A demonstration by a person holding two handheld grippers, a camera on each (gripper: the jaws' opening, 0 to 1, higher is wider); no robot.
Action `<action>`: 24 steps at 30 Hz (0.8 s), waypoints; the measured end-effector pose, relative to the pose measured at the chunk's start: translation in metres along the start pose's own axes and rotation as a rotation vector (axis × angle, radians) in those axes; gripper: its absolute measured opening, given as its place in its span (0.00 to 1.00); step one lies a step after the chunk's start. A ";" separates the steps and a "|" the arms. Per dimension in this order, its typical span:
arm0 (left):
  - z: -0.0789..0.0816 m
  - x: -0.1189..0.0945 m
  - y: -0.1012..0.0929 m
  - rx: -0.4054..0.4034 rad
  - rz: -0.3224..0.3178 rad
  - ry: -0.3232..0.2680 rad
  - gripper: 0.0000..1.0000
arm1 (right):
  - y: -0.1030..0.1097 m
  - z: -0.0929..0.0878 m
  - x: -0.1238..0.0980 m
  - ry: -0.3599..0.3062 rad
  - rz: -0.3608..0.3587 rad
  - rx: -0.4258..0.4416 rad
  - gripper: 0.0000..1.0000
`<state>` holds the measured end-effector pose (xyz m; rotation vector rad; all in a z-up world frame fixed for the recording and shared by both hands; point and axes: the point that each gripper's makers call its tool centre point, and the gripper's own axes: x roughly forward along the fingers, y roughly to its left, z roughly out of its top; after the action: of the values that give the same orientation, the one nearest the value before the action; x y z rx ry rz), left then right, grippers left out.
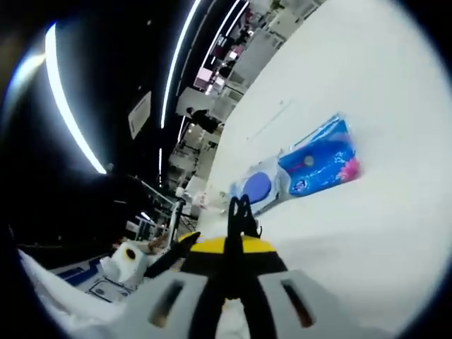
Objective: Arrange the tabletop items into an orderly group along one side of the table until the central work area is clear of visible clutter.
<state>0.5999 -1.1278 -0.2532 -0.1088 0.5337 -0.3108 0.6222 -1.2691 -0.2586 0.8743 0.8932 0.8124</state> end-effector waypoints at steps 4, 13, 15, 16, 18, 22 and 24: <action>-0.002 -0.013 0.031 -0.023 0.085 -0.009 0.95 | -0.007 0.001 -0.003 -0.005 -0.006 0.008 0.02; -0.012 -0.030 0.061 -0.109 0.151 -0.010 0.96 | -0.020 0.001 -0.006 -0.012 -0.022 0.032 0.02; -0.015 -0.031 0.062 -0.109 0.158 0.000 0.94 | -0.024 -0.001 -0.005 -0.006 -0.032 0.032 0.02; -0.017 -0.032 0.062 -0.101 0.164 0.008 0.94 | -0.027 -0.002 -0.005 -0.002 -0.042 0.032 0.02; -0.022 -0.032 0.062 -0.092 0.166 0.020 0.92 | -0.031 -0.003 -0.005 0.001 -0.051 0.029 0.02; -0.025 -0.034 0.058 -0.122 0.161 0.025 0.91 | -0.038 -0.005 -0.006 0.009 -0.078 0.016 0.02; -0.028 -0.034 0.059 -0.137 0.164 0.029 0.90 | -0.041 -0.005 -0.007 0.009 -0.086 0.014 0.02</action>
<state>0.5736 -1.0615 -0.2713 -0.1926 0.5893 -0.1153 0.6243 -1.2904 -0.2945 0.8394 0.9390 0.7366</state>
